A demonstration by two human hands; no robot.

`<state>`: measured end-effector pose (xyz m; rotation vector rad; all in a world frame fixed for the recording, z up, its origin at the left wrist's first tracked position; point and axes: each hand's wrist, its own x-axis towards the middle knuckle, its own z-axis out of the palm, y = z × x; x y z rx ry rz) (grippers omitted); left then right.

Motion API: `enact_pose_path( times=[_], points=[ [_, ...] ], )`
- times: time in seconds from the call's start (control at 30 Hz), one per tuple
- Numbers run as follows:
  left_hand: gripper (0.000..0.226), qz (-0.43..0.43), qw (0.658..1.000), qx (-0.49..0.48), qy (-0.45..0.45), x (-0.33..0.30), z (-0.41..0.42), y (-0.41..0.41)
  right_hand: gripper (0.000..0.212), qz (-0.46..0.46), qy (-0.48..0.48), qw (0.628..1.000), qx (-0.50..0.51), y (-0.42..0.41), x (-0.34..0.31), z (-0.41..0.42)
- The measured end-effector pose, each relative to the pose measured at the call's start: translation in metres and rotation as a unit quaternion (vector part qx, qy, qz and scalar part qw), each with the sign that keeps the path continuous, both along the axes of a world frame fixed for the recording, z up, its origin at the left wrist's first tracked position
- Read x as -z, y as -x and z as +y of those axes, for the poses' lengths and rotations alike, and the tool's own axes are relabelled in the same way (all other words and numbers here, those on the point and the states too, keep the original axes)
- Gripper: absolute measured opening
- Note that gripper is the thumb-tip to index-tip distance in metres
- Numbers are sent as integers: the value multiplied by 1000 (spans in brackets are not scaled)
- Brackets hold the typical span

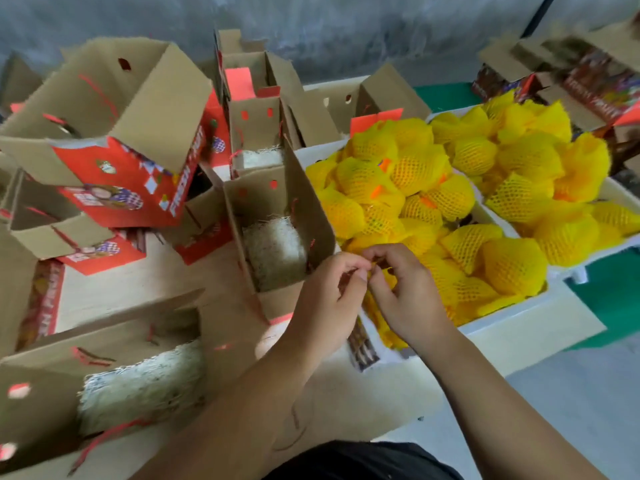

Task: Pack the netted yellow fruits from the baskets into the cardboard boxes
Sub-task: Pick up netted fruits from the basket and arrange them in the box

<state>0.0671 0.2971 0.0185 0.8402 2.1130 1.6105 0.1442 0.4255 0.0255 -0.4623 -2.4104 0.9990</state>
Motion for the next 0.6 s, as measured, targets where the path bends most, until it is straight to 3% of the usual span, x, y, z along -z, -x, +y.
enact_pose_path(
  times=[0.1,0.2,0.3,0.37,0.43,0.6],
  points=[
    [20,118,991,-30,49,5,45,-2,28,-32,-26,999,12,-1,-1,54],
    [43,253,939,-17,232,13,73,-3,39,-146,-88,984,48,-5,-3,99],
    [61,285,877,-48,383,19,84,-8,60,-360,-196,903,131,-16,-7,141],
    [62,295,867,-69,396,20,88,-9,66,-463,-186,852,156,-28,-12,169],
    [64,322,847,-85,414,18,92,-10,65,-518,-148,828,153,-38,-14,188],
    [49,381,839,-68,382,17,104,-32,58,-512,-174,833,114,-47,-12,173]
  ],
)
